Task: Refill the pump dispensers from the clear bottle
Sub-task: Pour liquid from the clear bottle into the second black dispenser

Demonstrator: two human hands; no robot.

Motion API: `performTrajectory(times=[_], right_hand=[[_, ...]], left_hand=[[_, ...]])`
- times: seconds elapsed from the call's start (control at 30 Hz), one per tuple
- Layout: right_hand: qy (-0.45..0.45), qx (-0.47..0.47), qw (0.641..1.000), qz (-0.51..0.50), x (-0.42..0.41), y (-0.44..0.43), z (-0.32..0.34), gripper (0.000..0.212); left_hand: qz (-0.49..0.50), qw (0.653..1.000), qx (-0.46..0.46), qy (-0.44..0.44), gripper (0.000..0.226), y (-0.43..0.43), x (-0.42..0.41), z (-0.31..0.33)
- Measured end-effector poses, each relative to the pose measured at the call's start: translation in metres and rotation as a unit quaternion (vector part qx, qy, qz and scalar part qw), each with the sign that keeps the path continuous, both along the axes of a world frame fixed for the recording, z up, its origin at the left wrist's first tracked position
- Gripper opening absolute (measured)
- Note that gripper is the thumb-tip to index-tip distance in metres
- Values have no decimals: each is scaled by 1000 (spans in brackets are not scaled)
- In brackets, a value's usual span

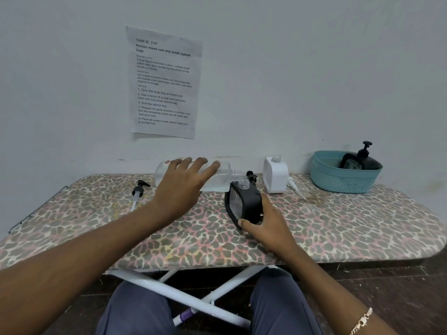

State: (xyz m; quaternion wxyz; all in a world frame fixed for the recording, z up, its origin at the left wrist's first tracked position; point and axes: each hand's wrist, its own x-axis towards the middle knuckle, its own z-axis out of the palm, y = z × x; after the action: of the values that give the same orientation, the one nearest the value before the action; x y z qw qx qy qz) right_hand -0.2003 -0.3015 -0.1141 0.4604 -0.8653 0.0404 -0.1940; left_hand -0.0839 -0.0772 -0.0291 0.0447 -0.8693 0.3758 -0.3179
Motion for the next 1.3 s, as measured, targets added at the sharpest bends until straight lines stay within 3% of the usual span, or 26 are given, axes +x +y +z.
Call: performTrajectory(times=[1.3], right_hand=[[-3, -4, 1000, 2, 1, 0, -3, 68]], left_hand=[[1, 1000, 15, -9, 95, 0, 1, 1]])
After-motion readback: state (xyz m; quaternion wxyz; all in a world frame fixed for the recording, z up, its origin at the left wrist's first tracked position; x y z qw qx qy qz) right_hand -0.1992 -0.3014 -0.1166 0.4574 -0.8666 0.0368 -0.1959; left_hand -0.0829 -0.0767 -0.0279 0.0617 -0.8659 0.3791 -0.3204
